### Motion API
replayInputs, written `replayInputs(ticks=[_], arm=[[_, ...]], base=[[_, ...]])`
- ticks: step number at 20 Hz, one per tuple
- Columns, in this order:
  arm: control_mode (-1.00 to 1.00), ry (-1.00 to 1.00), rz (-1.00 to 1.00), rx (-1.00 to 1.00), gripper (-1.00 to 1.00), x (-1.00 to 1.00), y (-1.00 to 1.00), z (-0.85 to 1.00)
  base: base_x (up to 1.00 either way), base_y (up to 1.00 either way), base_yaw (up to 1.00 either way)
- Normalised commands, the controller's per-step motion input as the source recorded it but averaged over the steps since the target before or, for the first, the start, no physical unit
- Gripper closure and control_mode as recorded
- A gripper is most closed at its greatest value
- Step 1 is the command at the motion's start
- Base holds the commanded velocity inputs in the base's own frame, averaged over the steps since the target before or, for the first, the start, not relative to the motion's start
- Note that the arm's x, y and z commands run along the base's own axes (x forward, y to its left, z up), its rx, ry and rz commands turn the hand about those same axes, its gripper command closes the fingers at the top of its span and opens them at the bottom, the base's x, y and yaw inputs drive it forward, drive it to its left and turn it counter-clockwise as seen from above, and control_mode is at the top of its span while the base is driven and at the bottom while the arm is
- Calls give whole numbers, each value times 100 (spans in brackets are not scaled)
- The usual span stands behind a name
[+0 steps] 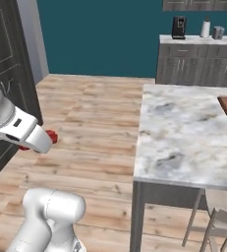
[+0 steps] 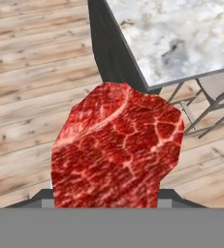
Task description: Retrieve the steak from the fridge and place it on the cutting board.
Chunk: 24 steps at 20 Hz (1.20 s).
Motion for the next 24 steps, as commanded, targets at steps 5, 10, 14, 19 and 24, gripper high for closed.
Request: replayInputs(ticks=[5, 10, 14, 19, 24], arm=[[100, 0, 0, 0, 100, 0, 0, 0], [100, 0, 0, 0, 100, 0, 0, 0], [100, 0, 0, 0, 100, 0, 0, 0], [100, 0, 0, 0, 100, 0, 0, 0], [100, 0, 0, 0, 100, 0, 0, 0]], base=[[50, 0, 0], [65, 0, 2], [64, 10, 0], [63, 27, 0], [71, 40, 0]])
